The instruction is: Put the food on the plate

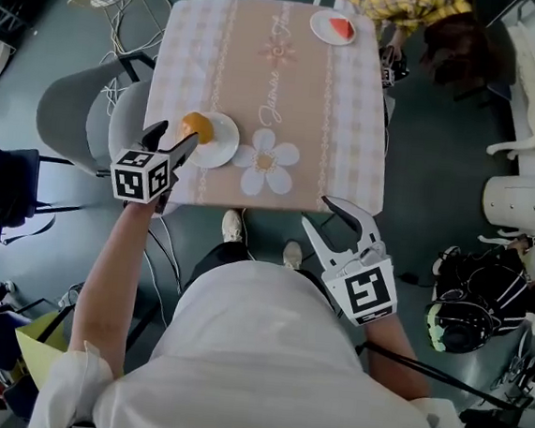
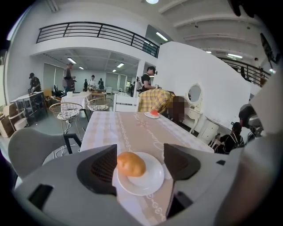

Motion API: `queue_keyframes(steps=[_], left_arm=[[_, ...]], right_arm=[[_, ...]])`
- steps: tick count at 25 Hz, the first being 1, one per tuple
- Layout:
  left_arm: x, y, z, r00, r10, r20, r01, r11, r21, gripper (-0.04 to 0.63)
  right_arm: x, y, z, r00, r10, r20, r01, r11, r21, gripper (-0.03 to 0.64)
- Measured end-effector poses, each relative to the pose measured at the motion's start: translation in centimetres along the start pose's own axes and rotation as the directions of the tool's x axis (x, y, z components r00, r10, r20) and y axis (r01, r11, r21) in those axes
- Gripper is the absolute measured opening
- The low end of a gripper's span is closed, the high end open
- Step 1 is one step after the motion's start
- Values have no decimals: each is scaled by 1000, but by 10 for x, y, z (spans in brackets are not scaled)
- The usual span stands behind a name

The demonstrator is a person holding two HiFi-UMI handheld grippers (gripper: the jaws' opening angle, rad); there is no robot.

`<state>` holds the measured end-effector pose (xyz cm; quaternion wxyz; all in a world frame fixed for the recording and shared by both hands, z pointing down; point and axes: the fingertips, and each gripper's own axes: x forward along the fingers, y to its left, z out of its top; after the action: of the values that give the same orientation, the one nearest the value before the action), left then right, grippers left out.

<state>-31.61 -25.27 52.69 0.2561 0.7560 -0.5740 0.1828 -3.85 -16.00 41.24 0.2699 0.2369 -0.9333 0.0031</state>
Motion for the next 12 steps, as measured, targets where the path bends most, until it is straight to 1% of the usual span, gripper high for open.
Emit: queue_keyframes(steps=[2, 3, 7, 8, 12], left_arm=[[-19, -12, 7, 999, 23, 43, -23, 1000, -10, 324], [-28, -21, 8, 998, 30, 58, -29, 999, -14, 299], [-61, -66, 3, 995, 28, 96, -24, 999, -47, 235], [-69, -78, 3, 994, 26, 109, -20, 998, -55, 203], [-101, -127, 4, 987, 40, 158, -31, 998, -63, 43]], right_arm=[[-5, -3, -1, 999, 28, 21, -28, 999, -21, 160], [-8, -4, -2, 999, 40, 29, -39, 999, -23, 158], [-28, -4, -13, 995, 87, 45, -86, 996, -34, 107], [-32, -5, -15, 993, 103, 53, -101, 994, -41, 90], [-46, -2, -22, 981, 177, 76, -171, 982, -78, 44]])
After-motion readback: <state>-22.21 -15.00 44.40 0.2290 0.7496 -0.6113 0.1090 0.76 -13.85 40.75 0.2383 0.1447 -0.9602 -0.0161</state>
